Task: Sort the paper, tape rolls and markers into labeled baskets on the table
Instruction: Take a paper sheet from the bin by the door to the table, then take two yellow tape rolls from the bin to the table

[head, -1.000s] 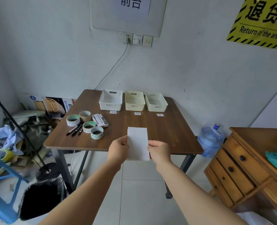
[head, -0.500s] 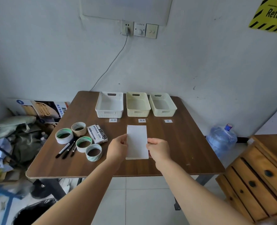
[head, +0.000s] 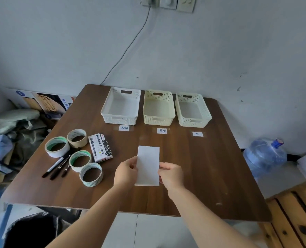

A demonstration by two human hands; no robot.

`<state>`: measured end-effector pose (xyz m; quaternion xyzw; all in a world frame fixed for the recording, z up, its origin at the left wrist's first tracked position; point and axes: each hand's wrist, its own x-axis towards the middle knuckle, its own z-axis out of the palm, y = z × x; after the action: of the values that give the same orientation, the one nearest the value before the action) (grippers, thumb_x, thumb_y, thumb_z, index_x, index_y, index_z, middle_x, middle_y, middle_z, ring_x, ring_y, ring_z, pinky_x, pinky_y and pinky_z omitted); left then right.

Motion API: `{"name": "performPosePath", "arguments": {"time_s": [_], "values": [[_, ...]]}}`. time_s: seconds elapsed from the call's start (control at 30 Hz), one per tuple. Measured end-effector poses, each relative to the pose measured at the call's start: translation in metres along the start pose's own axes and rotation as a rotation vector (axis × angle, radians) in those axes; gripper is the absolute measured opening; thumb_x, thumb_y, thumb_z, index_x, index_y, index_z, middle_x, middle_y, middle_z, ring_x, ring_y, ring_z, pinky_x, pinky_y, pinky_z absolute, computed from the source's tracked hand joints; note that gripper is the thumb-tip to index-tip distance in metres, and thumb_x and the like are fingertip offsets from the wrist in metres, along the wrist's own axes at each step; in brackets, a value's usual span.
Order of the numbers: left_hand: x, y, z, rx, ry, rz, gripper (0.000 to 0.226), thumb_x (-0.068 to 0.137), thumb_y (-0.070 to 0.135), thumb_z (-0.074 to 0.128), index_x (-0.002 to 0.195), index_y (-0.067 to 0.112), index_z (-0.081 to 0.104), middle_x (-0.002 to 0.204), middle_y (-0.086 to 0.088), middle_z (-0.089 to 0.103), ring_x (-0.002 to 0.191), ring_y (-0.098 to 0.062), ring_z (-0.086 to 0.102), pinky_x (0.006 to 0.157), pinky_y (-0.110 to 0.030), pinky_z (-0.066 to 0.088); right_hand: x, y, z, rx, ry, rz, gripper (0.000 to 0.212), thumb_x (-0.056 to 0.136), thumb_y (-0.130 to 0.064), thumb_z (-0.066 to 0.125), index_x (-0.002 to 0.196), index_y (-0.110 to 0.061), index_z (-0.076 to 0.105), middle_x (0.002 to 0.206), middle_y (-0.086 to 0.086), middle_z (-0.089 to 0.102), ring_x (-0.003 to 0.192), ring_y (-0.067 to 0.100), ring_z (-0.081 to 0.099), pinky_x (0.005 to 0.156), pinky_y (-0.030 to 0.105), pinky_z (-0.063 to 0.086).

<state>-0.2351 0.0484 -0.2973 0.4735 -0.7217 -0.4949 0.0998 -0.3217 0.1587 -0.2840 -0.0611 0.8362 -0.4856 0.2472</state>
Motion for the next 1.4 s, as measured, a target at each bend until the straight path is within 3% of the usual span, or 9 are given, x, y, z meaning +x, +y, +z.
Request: {"name": "performPosePath", "arguments": {"time_s": [0.27, 0.53, 0.87, 1.13, 1.2, 1.3, 1.33, 1.4], "values": [[0.032, -0.031, 0.029, 0.063, 0.018, -0.096, 0.056, 0.087, 0.001, 0.039, 0.128, 0.033, 0.061, 0.1, 0.001, 0.069, 0.081, -0.015, 0.055, 0.059, -0.021, 0.038, 0.047, 0.031, 0.022, -0.102, -0.133, 0.08, 0.03, 0.091, -0.01, 0.063, 0.12, -0.013, 0.068, 0.121, 0.002, 0.068, 0.108, 0.023, 0.063, 0.085, 0.034, 0.059], [0.054, -0.048, 0.038, 0.15, -0.001, -0.138, 0.057, 0.086, 0.0, 0.037, 0.129, 0.03, 0.06, 0.118, 0.004, 0.067, 0.099, -0.018, 0.058, 0.071, -0.024, 0.039, 0.07, 0.046, 0.045, -0.139, -0.22, 0.174, 0.032, 0.091, -0.007, 0.058, 0.121, -0.015, 0.067, 0.119, 0.001, 0.068, 0.102, 0.02, 0.063, 0.086, 0.035, 0.058], [0.074, -0.066, 0.047, 0.307, -0.018, -0.141, 0.049, 0.089, 0.005, 0.037, 0.126, 0.025, 0.06, 0.099, 0.003, 0.049, 0.087, -0.016, 0.052, 0.069, -0.024, 0.039, 0.082, 0.055, 0.063, -0.22, -0.289, 0.221, 0.033, 0.092, -0.012, 0.06, 0.124, -0.015, 0.063, 0.122, 0.002, 0.065, 0.096, 0.015, 0.057, 0.08, 0.026, 0.057], [0.078, -0.069, 0.045, 0.353, -0.103, -0.169, 0.046, 0.096, 0.012, 0.039, 0.138, 0.027, 0.048, 0.112, 0.0, 0.053, 0.089, -0.015, 0.05, 0.071, -0.024, 0.042, 0.081, 0.059, 0.072, -0.266, -0.309, 0.27, 0.033, 0.092, -0.013, 0.062, 0.124, -0.012, 0.06, 0.126, 0.005, 0.062, 0.103, 0.02, 0.06, 0.079, 0.024, 0.056], [0.077, -0.067, 0.044, 0.366, -0.13, -0.17, 0.045, 0.097, 0.012, 0.039, 0.14, 0.024, 0.046, 0.116, -0.002, 0.052, 0.09, -0.015, 0.051, 0.071, -0.024, 0.041, 0.081, 0.058, 0.072, -0.279, -0.307, 0.272, 0.029, 0.093, -0.014, 0.06, 0.122, -0.011, 0.061, 0.12, 0.004, 0.062, 0.101, 0.02, 0.06, 0.076, 0.022, 0.054], [0.078, -0.064, 0.041, 0.404, -0.168, -0.182, 0.043, 0.096, 0.013, 0.039, 0.138, 0.017, 0.047, 0.121, -0.005, 0.051, 0.097, -0.019, 0.055, 0.076, -0.026, 0.044, 0.083, 0.055, 0.072, -0.314, -0.284, 0.274, 0.006, 0.094, -0.012, 0.056, 0.094, -0.011, 0.062, 0.095, 0.004, 0.061, 0.079, 0.016, 0.058, 0.064, 0.023, 0.048], [0.078, -0.062, 0.038, 0.405, -0.176, -0.188, 0.044, 0.096, 0.013, 0.04, 0.139, 0.015, 0.045, 0.123, -0.006, 0.051, 0.102, -0.02, 0.056, 0.081, -0.027, 0.046, 0.084, 0.055, 0.073, -0.328, -0.268, 0.267, 0.007, 0.093, -0.012, 0.055, 0.088, -0.011, 0.06, 0.089, 0.004, 0.06, 0.073, 0.014, 0.055, 0.062, 0.023, 0.046], [0.079, -0.059, 0.031, 0.389, -0.174, -0.192, 0.046, 0.094, 0.013, 0.041, 0.14, 0.014, 0.045, 0.126, -0.007, 0.052, 0.11, -0.023, 0.056, 0.09, -0.03, 0.046, 0.083, 0.046, 0.073, -0.334, -0.246, 0.232, 0.012, 0.094, -0.013, 0.054, 0.102, -0.01, 0.063, 0.096, 0.003, 0.061, 0.08, 0.013, 0.055, 0.067, 0.025, 0.049]]}}
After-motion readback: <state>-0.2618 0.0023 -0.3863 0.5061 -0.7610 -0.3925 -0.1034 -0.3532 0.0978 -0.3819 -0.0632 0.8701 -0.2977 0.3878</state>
